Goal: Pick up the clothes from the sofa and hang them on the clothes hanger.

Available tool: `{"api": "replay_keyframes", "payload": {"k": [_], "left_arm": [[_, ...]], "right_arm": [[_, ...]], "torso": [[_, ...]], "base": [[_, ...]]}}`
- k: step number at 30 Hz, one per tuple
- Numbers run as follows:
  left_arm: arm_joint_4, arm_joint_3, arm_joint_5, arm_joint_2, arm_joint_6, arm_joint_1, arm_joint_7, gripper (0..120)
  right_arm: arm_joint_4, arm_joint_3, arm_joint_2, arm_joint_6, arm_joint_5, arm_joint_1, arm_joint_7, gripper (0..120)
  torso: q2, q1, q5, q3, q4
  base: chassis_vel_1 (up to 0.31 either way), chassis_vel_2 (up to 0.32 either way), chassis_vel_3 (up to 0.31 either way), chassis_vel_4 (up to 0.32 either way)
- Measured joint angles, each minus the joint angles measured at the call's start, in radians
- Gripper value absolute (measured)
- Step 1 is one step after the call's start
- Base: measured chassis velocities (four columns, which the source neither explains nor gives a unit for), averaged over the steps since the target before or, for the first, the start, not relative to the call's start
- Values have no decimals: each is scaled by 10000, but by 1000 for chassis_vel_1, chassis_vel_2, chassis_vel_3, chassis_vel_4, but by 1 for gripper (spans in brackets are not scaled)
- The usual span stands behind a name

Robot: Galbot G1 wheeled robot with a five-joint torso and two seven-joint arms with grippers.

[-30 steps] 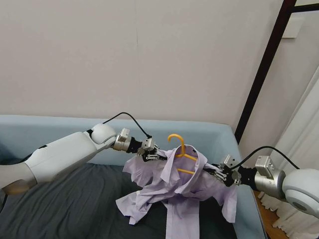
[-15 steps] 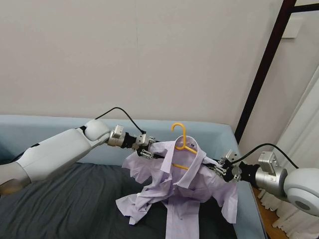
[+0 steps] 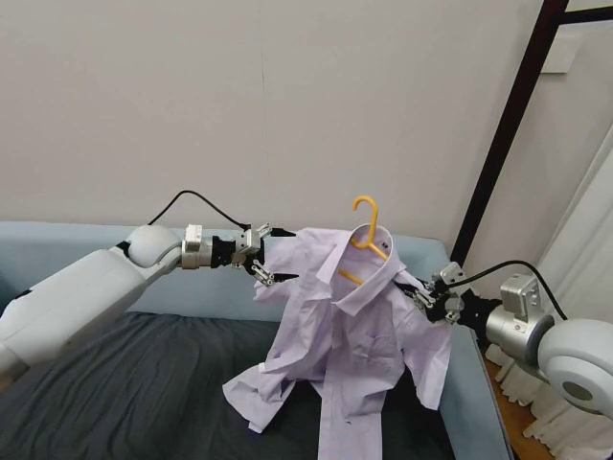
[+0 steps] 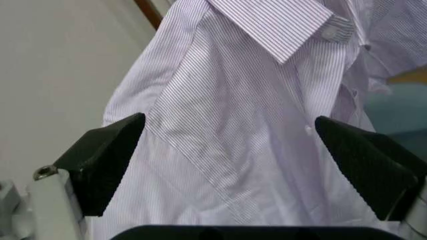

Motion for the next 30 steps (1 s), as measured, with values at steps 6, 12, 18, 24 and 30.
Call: {"api": "replay_keyframes", "payload": {"k": [6,12,18,24,30], "left_arm": [[-2132,-2009,-499,682,547,3187,-2855,100],[-3560,-2970,-1002,424,740,4822,-4869,100],[-4929,-2693,-1424,105,957,5412,-6377,100],[-5273,-1628,-1625,-278,1317,5124,-7494,100],[-5043,-934,-1633,-807,1610,4669,-8191,100]], "right_arm": [[667,146,95,-696,105,-65,688,7],[1027,159,199,-1153,72,-186,1256,7],[1038,140,170,-1418,60,-179,1621,7],[1061,116,139,-1486,116,-202,1733,7],[1216,113,125,-1510,256,-202,1765,7]], "torso": [[-1,0,-6,1,5],[-1,-1,3,0,-3],[-1,-1,0,0,-1],[0,-1,1,0,-2],[-1,0,0,1,-2]], "base": [[0,0,0,0],[0,0,0,0],[0,0,0,0],[0,0,0,0],[0,0,0,0]]}}
